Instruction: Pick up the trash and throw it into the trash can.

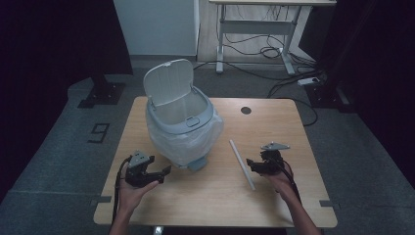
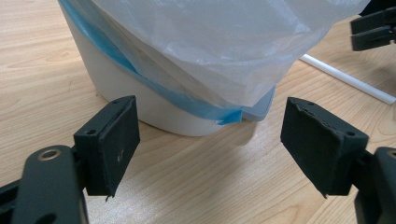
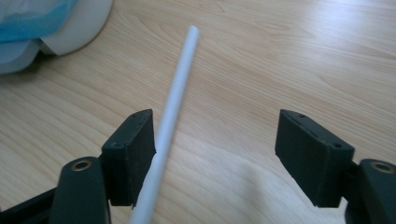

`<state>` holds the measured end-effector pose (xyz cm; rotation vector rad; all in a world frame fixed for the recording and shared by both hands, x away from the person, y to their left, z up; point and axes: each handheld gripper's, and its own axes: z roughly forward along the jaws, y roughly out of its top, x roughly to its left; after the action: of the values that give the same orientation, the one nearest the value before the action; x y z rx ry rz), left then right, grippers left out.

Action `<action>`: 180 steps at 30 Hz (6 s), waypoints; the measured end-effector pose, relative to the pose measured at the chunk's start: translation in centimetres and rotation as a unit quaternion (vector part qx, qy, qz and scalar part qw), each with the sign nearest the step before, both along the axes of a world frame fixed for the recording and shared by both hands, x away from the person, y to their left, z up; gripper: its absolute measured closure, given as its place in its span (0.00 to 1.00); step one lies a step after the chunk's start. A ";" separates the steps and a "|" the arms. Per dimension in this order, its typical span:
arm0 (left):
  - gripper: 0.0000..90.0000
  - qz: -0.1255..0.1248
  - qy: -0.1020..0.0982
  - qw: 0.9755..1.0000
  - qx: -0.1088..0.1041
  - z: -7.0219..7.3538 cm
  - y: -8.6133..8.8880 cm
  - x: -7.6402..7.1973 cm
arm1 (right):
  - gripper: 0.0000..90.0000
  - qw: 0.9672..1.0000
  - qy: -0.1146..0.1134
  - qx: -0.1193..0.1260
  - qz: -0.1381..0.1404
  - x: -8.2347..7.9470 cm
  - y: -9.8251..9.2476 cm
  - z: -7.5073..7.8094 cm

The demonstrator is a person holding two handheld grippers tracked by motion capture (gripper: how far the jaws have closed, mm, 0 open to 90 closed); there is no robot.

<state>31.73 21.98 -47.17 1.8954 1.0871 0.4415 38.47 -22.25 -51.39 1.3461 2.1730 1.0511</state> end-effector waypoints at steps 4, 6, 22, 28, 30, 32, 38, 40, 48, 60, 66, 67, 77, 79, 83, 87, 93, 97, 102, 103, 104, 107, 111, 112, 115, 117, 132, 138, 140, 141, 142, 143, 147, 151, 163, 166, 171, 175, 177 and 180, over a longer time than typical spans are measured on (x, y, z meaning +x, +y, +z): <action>0.22 0.001 0.004 1.000 0.000 -0.1 0.0 0.1 | 0.39 1.000 0.007 0.001 0.008 0.8 1.1 -0.4; 0.22 0.001 0.004 1.000 0.000 -0.2 -0.1 0.0 | 0.41 1.000 0.013 -0.002 0.015 1.1 1.7 -0.6; 0.22 0.006 0.009 1.000 -0.003 -0.3 0.2 0.0 | 0.57 0.997 0.046 -0.043 0.034 1.6 4.2 -2.4; 0.22 0.007 0.010 1.000 -0.005 -0.4 0.3 0.0 | 0.70 0.997 0.041 -0.058 0.032 1.5 4.4 -2.4; 0.22 0.008 0.011 1.000 -0.005 -0.4 0.3 0.0 | 0.79 0.997 0.041 -0.059 0.034 1.5 4.4 -2.4; 0.22 0.008 0.011 1.000 -0.006 -0.4 0.3 0.0 | 0.86 0.997 0.043 -0.059 0.035 1.4 4.5 -2.3; 0.23 0.011 0.012 1.000 -0.013 -0.3 0.6 -0.1 | 0.88 0.997 0.049 -0.051 0.031 1.5 4.5 -2.3; 0.23 0.012 0.013 1.000 -0.013 -0.3 0.7 -0.1 | 0.88 0.997 0.049 -0.050 0.031 1.6 4.3 -2.3; 0.23 0.016 0.015 1.000 -0.015 -0.4 1.0 -0.1 | 0.89 0.999 0.015 -0.005 0.030 1.1 3.0 -0.2; 0.23 0.016 0.018 1.000 -0.016 -0.4 0.9 -0.1 | 0.89 0.995 -0.051 0.070 0.039 -0.9 0.6 5.5; 0.23 0.014 0.020 1.000 -0.015 -0.6 0.9 -0.1 | 0.89 0.991 -0.080 0.091 0.049 -1.6 0.4 8.2; 0.24 0.014 0.020 1.000 -0.015 -0.6 0.9 -0.1 | 0.89 0.991 -0.085 0.094 0.051 -1.8 0.4 8.6; 0.24 0.012 0.024 1.000 -0.012 -0.8 0.7 0.0 | 0.89 0.984 -0.119 0.117 0.067 -2.4 0.7 12.6; 0.24 0.011 0.025 1.000 -0.012 -0.9 0.7 0.0 | 0.89 0.983 -0.124 0.120 0.069 -2.4 0.8 13.2; 0.24 0.010 0.025 1.000 -0.012 -0.9 0.6 0.0 | 0.89 0.980 -0.135 0.125 0.074 -2.5 1.0 14.5; 0.24 0.009 0.026 1.000 -0.011 -1.0 0.5 0.0 | 0.89 0.978 -0.147 0.130 0.076 -2.6 1.1 15.8; 0.24 0.008 0.026 1.000 -0.010 -1.0 0.6 0.0 | 0.89 0.974 -0.159 0.136 0.081 -2.6 1.4 17.4; 0.24 0.008 0.028 1.000 -0.012 -1.0 0.5 0.0 | 0.89 0.973 -0.164 0.140 0.085 -2.6 1.7 18.2; 0.24 0.008 0.029 0.999 -0.012 -1.1 0.5 0.1 | 0.89 0.971 -0.170 0.142 0.090 -2.4 2.2 19.0; 0.24 0.008 0.030 0.999 -0.013 -1.1 0.5 0.1 | 0.89 0.971 -0.169 0.143 0.090 -2.4 2.3 19.2; 0.24 0.007 0.030 0.999 -0.013 -1.1 0.5 0.0 | 0.89 0.971 -0.170 0.144 0.091 -2.3 2.4 19.3; 0.24 0.008 0.030 0.999 -0.013 -1.1 0.5 0.0 | 0.89 0.970 -0.174 0.144 0.093 -2.2 2.6 19.8; 0.24 0.008 0.030 0.999 -0.014 -1.1 0.6 0.0 | 0.89 0.968 -0.178 0.146 0.095 -2.1 3.0 20.3; 0.24 0.007 0.031 0.999 -0.014 -1.1 0.5 0.1 | 0.88 0.968 -0.180 0.147 0.097 -2.1 3.1 20.5; 0.24 0.006 0.031 0.999 -0.013 -1.2 0.5 0.1 | 0.89 0.967 -0.183 0.148 0.098 -2.0 3.3 20.9; 0.24 0.005 0.032 0.999 -0.013 -1.2 0.5 0.1 | 0.89 0.967 -0.185 0.148 0.099 -1.9 3.4 21.1; 0.24 0.006 0.033 0.999 -0.013 -1.1 0.6 0.1 | 0.88 0.963 -0.194 0.155 0.101 -1.3 4.1 22.4; 0.24 0.004 0.035 0.999 -0.012 -1.2 0.5 0.1 | 0.89 0.963 -0.196 0.155 0.105 -1.0 4.7 22.9; 0.24 0.004 0.035 0.999 -0.012 -1.2 0.5 0.1 | 0.88 0.963 -0.195 0.154 0.106 -0.8 4.9 23.0; 0.24 0.004 0.035 0.999 -0.012 -1.2 0.5 0.1 | 0.88 0.963 -0.196 0.153 0.108 -0.8 5.0 23.1; 0.24 0.004 0.036 0.999 -0.012 -1.2 0.5 0.1 | 0.89 0.963 -0.196 0.153 0.107 -0.7 5.1 23.2; 0.24 0.004 0.036 0.999 -0.012 -1.2 0.5 0.1 | 0.88 0.962 -0.197 0.152 0.108 -0.6 5.2 23.2; 0.24 0.004 0.037 0.999 -0.013 -1.2 0.5 0.1 | 0.88 0.962 -0.197 0.152 0.110 -0.3 5.6 23.6; 0.24 0.003 0.037 0.999 -0.013 -1.2 0.5 0.1 | 0.88 0.962 -0.197 0.152 0.112 0.0 6.0 23.8; 0.24 0.002 0.038 0.999 -0.013 -1.2 0.6 0.1 | 0.88 0.961 -0.194 0.157 0.117 0.8 6.9 24.0; 0.24 0.001 0.039 0.999 -0.013 -1.2 0.5 0.1 | 0.88 0.961 -0.195 0.156 0.118 1.0 7.2 24.3; 0.24 0.000 0.039 0.999 -0.014 -1.2 0.5 0.1 | 0.88 0.961 -0.195 0.155 0.122 1.4 8.0 24.6; 0.24 -0.003 0.040 0.999 -0.012 -1.2 0.4 0.1 | 0.88 0.961 -0.195 0.153 0.124 1.8 8.6 24.8; 0.24 -0.004 0.041 0.999 -0.012 -1.3 0.4 0.1 | 0.88 0.961 -0.194 0.153 0.125 2.0 8.8 24.8; 0.24 -0.004 0.041 0.999 -0.012 -1.3 0.4 0.1 | 0.88 0.961 -0.193 0.154 0.124 2.4 9.1 24.8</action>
<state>31.80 22.37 -48.42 1.9097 1.1333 0.3475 40.85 -13.17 -26.59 0.8934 1.9689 1.6502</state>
